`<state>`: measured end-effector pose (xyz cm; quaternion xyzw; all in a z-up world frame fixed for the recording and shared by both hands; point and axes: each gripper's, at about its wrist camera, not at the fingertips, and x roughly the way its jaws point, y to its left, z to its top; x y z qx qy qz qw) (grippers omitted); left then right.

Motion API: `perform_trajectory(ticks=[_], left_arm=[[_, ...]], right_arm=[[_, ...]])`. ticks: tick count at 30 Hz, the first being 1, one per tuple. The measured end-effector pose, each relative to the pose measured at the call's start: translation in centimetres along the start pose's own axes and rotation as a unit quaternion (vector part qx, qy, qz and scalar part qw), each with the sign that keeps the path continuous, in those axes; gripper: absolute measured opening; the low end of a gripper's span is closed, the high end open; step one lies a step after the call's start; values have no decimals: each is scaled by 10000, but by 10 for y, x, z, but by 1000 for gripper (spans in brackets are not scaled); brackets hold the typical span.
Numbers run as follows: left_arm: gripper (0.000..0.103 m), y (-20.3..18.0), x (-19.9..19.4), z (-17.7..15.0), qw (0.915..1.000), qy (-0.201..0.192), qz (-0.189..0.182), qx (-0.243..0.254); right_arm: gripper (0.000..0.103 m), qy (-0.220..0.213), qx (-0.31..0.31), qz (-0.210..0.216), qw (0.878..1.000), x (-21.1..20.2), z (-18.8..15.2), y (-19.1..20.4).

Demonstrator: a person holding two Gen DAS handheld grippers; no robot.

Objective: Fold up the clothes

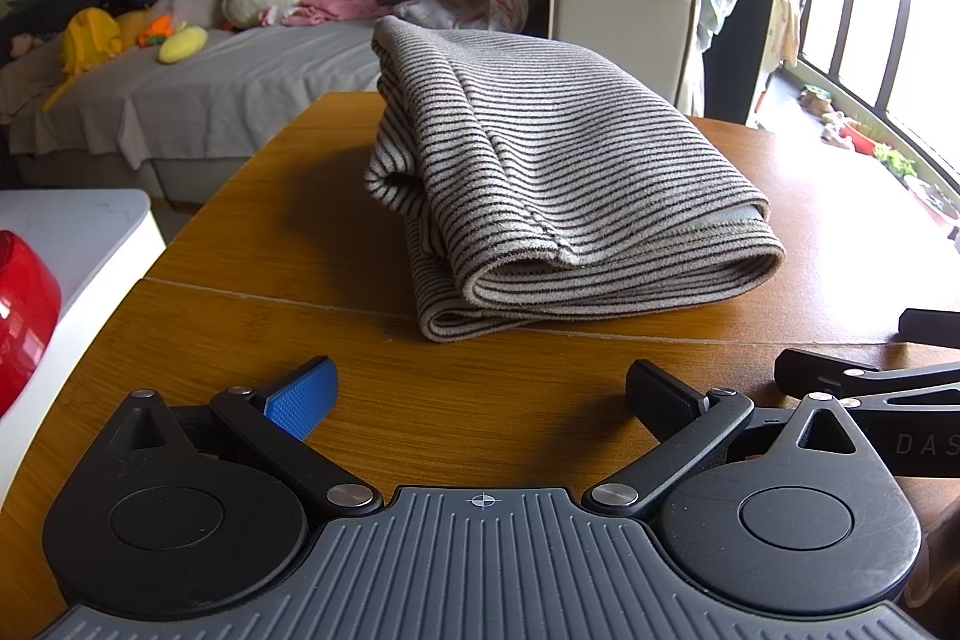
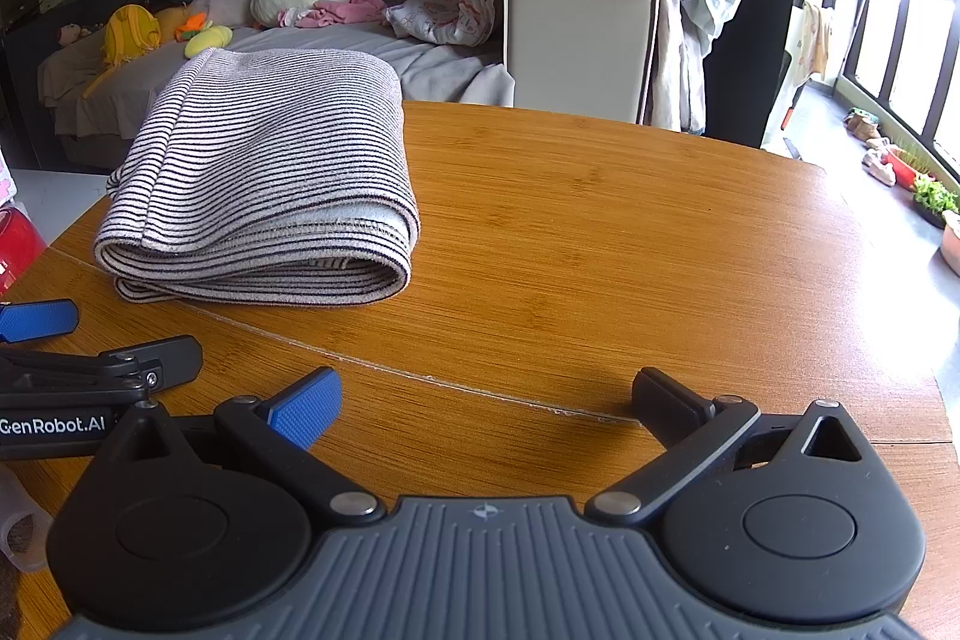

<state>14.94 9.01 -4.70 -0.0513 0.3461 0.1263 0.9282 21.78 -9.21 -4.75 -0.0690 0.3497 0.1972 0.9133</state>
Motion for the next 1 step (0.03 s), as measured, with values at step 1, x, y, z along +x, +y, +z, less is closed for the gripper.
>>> perform_trajectory(ticks=[1], left_arm=[[103,0,0,0,10000,-2,-7,-8]], right_arm=[[103,2,11,-24,10000,0,0,0]])
